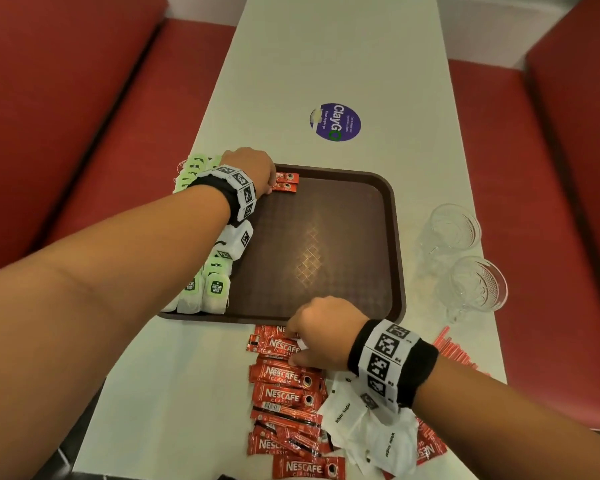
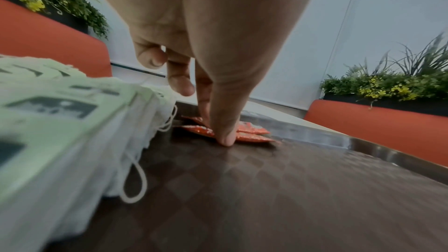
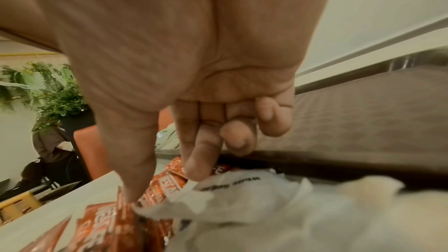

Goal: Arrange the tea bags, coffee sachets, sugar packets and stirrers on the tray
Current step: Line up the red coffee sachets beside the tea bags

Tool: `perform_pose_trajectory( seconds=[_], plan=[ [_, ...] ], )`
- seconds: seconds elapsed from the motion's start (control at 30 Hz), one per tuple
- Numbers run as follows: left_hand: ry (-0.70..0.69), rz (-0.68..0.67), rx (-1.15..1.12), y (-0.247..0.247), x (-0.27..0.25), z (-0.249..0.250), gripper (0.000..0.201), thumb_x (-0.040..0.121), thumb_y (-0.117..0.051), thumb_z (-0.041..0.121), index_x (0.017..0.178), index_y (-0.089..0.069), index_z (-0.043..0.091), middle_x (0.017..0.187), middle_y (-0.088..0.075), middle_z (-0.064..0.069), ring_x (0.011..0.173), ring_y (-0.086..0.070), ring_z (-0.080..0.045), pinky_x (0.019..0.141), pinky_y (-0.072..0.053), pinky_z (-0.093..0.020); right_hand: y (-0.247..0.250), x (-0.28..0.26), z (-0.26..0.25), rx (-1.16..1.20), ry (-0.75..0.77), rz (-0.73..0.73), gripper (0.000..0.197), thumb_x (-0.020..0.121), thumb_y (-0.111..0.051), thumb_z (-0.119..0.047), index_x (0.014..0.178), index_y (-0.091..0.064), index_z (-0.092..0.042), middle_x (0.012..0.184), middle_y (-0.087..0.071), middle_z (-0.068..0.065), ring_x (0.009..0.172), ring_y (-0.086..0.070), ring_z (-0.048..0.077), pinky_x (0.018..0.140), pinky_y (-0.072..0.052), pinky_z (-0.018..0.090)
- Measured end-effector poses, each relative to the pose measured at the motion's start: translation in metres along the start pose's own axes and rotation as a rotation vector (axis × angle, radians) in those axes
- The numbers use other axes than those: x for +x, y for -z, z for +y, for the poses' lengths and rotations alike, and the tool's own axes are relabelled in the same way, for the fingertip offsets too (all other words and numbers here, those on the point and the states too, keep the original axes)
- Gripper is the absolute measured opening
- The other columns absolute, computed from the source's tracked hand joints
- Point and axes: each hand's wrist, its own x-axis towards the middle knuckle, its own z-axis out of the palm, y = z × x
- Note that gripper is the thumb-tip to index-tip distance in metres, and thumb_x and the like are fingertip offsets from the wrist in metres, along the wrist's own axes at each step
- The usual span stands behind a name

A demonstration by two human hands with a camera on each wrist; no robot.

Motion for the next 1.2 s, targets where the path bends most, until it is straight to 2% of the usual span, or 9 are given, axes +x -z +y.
perform_pose_trajectory(
  seconds=[0.1,0.27,0.43,0.6,0.73,0.83,1.0,1.1,1.2],
  plan=[
    [0.005,0.026,0.007,0.000,0.001,0.002,0.007,0.083,-0.075,0.034,0.085,-0.070,0.030,0.099,-0.071,0.003,0.096,-0.063,-0.024,0.081,-0.042,-0.034,-0.003,0.001,-0.002,-0.061,-0.024,0.000,0.041,0.090,-0.061,-0.056,0.111,-0.068,-0.022,0.101,-0.070,0.000,0.089,-0.066,0.024,0.079,-0.057,0.041],
    [-0.033,0.123,-0.059,0.006,-0.025,0.009,0.022,0.090,-0.064,0.047,0.105,-0.070,0.033,0.109,-0.069,0.004,0.107,-0.060,-0.025,0.093,-0.043,-0.040,-0.009,0.000,-0.006,-0.095,-0.045,0.013,0.042,0.092,-0.059,-0.055,0.115,-0.068,-0.021,0.103,-0.069,0.003,0.090,-0.066,0.027,0.080,-0.057,0.043],
    [-0.149,0.181,-0.200,0.013,-0.093,0.018,0.016,0.091,-0.058,0.044,0.093,-0.070,0.033,0.089,-0.069,0.010,0.095,-0.061,-0.019,0.092,-0.049,-0.042,-0.013,-0.005,-0.007,-0.086,-0.035,0.036,0.035,0.093,-0.058,-0.050,0.110,-0.071,-0.021,0.104,-0.068,0.001,0.090,-0.066,0.026,0.079,-0.057,0.042],
    [-0.322,0.043,-0.224,-0.004,-0.173,0.024,0.011,0.091,-0.062,0.040,0.090,-0.071,0.033,0.082,-0.061,0.017,0.083,-0.053,-0.008,0.082,-0.049,-0.034,-0.017,-0.012,-0.015,-0.121,-0.052,0.092,0.029,0.092,-0.059,-0.043,0.104,-0.072,-0.020,0.101,-0.069,0.002,0.092,-0.064,0.026,0.079,-0.049,0.037],
    [-0.371,-0.115,-0.190,-0.026,-0.217,0.021,0.010,0.091,-0.063,0.037,0.092,-0.071,0.032,0.082,-0.057,0.018,0.083,-0.055,-0.006,0.075,-0.045,-0.027,-0.019,-0.014,-0.016,-0.073,-0.041,0.139,0.017,0.090,-0.062,-0.035,0.102,-0.069,-0.025,0.104,-0.069,0.000,0.096,-0.063,0.025,0.081,-0.047,0.037],
    [-0.359,-0.153,-0.170,-0.039,-0.240,0.018,0.011,0.091,-0.062,0.035,0.096,-0.071,0.032,0.087,-0.064,0.015,0.085,-0.061,-0.009,0.072,-0.045,-0.027,-0.020,-0.016,-0.014,0.001,-0.029,0.187,0.005,0.087,-0.064,-0.033,0.090,-0.063,-0.029,0.099,-0.068,-0.003,0.090,-0.062,0.022,0.077,-0.049,0.035],
    [-0.319,-0.173,-0.130,-0.052,-0.261,0.015,0.021,0.092,-0.062,0.036,0.110,-0.071,0.032,0.107,-0.072,0.012,0.098,-0.064,-0.011,0.082,-0.050,-0.030,-0.025,-0.029,-0.010,0.240,0.011,0.292,0.012,0.086,-0.063,-0.027,0.080,-0.053,-0.024,0.082,-0.057,-0.009,0.078,-0.055,0.018,0.071,-0.050,0.035],
    [-0.334,-0.201,-0.077,-0.060,-0.267,0.024,0.025,0.091,-0.063,0.046,0.110,-0.068,0.031,0.109,-0.070,0.010,0.098,-0.063,-0.014,0.082,-0.051,-0.032,-0.026,-0.039,-0.007,0.418,0.006,0.428,0.016,0.089,-0.059,-0.022,0.077,-0.048,-0.021,0.072,-0.054,-0.006,0.067,-0.052,0.015,0.064,-0.047,0.035],
    [-0.354,-0.178,0.023,-0.069,-0.269,0.034,0.031,0.092,-0.059,0.050,0.115,-0.065,0.029,0.111,-0.066,0.005,0.100,-0.062,-0.018,0.080,-0.049,-0.032,-0.023,-0.044,-0.003,0.501,-0.040,0.468,0.026,0.090,-0.057,-0.017,0.074,-0.039,-0.025,0.067,-0.053,-0.003,0.059,-0.048,0.015,0.059,-0.044,0.034]
  ],
)
